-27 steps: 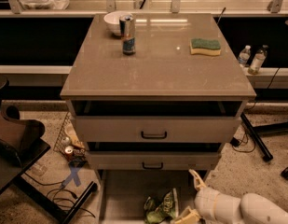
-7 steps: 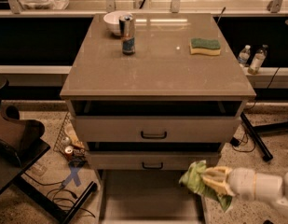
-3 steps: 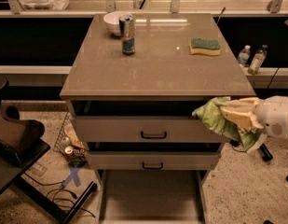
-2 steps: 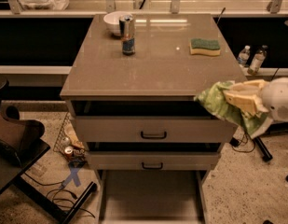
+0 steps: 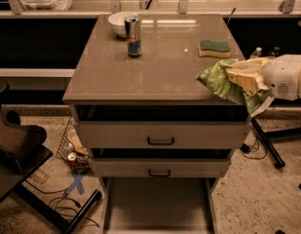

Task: Pick green jalapeno chip bag from bottom drawer and place on counter

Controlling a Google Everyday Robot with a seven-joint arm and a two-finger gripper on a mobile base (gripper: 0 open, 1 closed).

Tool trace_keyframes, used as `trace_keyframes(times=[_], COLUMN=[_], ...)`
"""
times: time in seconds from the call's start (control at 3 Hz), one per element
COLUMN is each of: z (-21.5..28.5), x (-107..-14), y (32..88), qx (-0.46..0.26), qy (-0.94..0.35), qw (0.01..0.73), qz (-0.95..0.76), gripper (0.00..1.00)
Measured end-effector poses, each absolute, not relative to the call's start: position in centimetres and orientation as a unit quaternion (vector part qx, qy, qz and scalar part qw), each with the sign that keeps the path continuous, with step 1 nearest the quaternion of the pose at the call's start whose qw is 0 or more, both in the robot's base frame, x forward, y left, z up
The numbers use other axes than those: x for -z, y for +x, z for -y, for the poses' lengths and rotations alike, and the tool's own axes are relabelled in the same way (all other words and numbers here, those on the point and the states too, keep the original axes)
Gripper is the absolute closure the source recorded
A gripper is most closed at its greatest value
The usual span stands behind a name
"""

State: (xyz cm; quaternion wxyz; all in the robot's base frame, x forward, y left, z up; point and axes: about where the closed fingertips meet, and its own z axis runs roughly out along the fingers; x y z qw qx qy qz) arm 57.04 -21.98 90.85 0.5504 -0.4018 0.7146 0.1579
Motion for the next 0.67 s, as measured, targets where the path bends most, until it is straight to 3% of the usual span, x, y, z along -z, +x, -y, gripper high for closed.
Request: trace_keyframes(times=[0.67], z=[20.4], x=[-91.0], y=[58.9], qx=[-0.166], qy=[-0.398], qw=[0.561], qz=[-0.707], gripper=[1.0])
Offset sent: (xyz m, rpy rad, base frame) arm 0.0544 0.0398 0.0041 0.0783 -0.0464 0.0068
